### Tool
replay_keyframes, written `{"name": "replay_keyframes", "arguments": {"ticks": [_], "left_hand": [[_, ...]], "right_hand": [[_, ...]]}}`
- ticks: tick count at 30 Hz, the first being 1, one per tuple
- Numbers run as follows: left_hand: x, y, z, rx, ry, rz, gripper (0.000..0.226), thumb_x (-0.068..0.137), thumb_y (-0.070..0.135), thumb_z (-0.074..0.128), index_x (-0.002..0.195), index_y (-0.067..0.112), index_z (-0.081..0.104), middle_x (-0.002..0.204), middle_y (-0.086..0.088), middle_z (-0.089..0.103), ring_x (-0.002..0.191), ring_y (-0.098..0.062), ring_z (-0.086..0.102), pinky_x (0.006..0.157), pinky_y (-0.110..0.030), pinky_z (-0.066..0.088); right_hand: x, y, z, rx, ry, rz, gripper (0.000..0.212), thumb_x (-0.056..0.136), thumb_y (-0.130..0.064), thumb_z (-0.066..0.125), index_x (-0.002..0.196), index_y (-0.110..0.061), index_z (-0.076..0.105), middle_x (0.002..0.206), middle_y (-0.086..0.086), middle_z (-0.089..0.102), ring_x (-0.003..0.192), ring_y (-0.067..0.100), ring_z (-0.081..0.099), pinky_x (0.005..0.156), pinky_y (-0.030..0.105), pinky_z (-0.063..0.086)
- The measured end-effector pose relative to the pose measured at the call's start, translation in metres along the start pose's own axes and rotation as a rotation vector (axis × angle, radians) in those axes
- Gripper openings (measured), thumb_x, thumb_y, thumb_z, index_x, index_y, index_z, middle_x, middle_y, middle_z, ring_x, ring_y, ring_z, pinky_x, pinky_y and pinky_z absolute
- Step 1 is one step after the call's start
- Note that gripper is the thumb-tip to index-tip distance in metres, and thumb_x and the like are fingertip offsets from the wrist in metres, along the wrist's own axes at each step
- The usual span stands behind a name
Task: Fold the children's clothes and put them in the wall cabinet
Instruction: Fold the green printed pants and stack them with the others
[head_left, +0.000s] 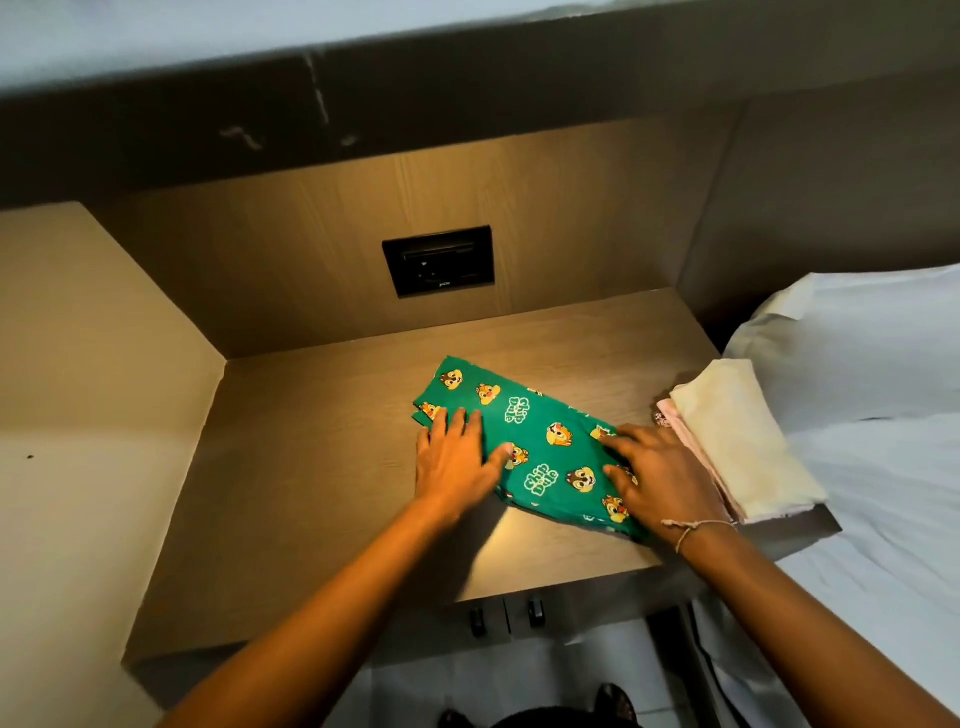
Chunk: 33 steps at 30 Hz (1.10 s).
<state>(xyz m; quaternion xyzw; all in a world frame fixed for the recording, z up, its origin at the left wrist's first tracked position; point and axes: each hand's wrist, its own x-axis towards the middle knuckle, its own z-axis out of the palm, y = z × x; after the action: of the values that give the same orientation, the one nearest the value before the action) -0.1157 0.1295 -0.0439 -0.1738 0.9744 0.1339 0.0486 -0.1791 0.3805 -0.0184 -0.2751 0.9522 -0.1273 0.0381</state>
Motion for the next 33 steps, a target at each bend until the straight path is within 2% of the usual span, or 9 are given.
{"name": "replay_keyframes", "arguments": {"ticks": [3,6,9,13,17,21,25,29,33], "left_hand": [[0.005,-0.012,0.005,0.113,-0.063,0.028,0.08,0.089,0.072,0.025,0.153,0.027,0.008,0.163,-0.006,-0.004,0.147,-0.03,-0.018,0.114,-0.051,-0.014],[0.026,-0.035,-0.012,0.148,-0.081,0.076,0.078,0.087,0.073,0.034,0.152,0.034,0.014,0.162,-0.009,-0.009,0.145,-0.032,-0.023,0.111,-0.054,-0.018],[0.046,-0.053,-0.03,0.152,-0.07,0.055,0.076,0.085,0.069,0.046,0.15,0.036,0.023,0.163,-0.01,-0.001,0.147,-0.035,-0.014,0.113,-0.058,-0.011],[0.054,-0.052,-0.043,0.116,-0.015,0.007,0.076,0.084,0.063,0.056,0.148,0.033,0.029,0.162,-0.01,0.012,0.148,-0.034,-0.003,0.116,-0.058,-0.002],[0.021,-0.051,-0.046,0.026,0.041,0.16,0.051,0.091,0.048,0.054,0.138,0.032,0.045,0.155,-0.003,0.032,0.146,-0.028,0.019,0.117,-0.054,0.016],[-0.046,-0.068,-0.035,0.036,-0.028,0.396,0.036,0.09,0.037,0.06,0.126,0.035,0.058,0.141,0.005,0.052,0.133,-0.019,0.039,0.106,-0.046,0.034],[-0.094,-0.076,-0.018,-0.045,-0.157,0.376,0.055,0.078,0.033,0.059,0.133,0.036,0.054,0.15,0.006,0.042,0.144,-0.019,0.025,0.111,-0.049,0.027],[-0.111,-0.074,-0.008,-0.137,-0.08,0.354,0.05,0.076,0.039,0.06,0.125,0.034,0.061,0.145,0.009,0.048,0.14,-0.014,0.031,0.111,-0.047,0.03],[-0.127,-0.071,-0.001,-0.145,0.031,0.384,0.036,0.078,0.033,0.066,0.114,0.031,0.067,0.132,0.011,0.059,0.128,-0.013,0.044,0.102,-0.043,0.039]], "right_hand": [[-0.001,0.003,0.004,-0.022,-0.112,-0.054,0.045,0.093,-0.048,0.048,0.134,-0.032,0.052,0.137,-0.005,0.053,0.12,0.016,0.048,0.099,0.035,0.045],[-0.006,-0.012,0.011,0.023,-0.116,-0.13,0.045,0.09,-0.054,0.045,0.126,-0.03,0.06,0.119,-0.003,0.061,0.106,0.017,0.055,0.089,0.034,0.047],[-0.014,-0.044,0.025,0.11,-0.122,-0.205,0.051,0.087,-0.06,0.039,0.12,-0.029,0.063,0.105,-0.003,0.061,0.098,0.018,0.055,0.082,0.032,0.046],[-0.02,-0.079,0.044,0.146,-0.087,-0.178,0.051,0.087,-0.062,0.041,0.122,-0.031,0.061,0.104,-0.005,0.057,0.097,0.015,0.05,0.081,0.031,0.043],[-0.023,-0.081,0.043,0.22,-0.016,-0.192,0.049,0.087,-0.063,0.042,0.119,-0.031,0.063,0.103,-0.007,0.057,0.097,0.012,0.048,0.079,0.028,0.044],[-0.035,-0.057,0.042,0.188,-0.074,-0.404,0.059,0.084,-0.071,0.043,0.13,-0.036,0.053,0.133,-0.01,0.05,0.119,0.011,0.042,0.092,0.035,0.044],[-0.038,-0.051,0.044,0.065,-0.157,-0.505,0.071,0.081,-0.074,0.044,0.139,-0.034,0.044,0.145,-0.008,0.043,0.128,0.017,0.038,0.101,0.041,0.036],[-0.045,-0.053,0.045,0.074,-0.097,-0.529,0.055,0.082,-0.066,0.051,0.126,-0.034,0.055,0.132,-0.009,0.054,0.119,0.016,0.045,0.093,0.037,0.041],[-0.063,-0.058,0.05,0.1,-0.027,-0.543,0.03,0.085,-0.046,0.061,0.11,-0.029,0.062,0.117,-0.008,0.061,0.105,0.017,0.053,0.081,0.033,0.046]]}}
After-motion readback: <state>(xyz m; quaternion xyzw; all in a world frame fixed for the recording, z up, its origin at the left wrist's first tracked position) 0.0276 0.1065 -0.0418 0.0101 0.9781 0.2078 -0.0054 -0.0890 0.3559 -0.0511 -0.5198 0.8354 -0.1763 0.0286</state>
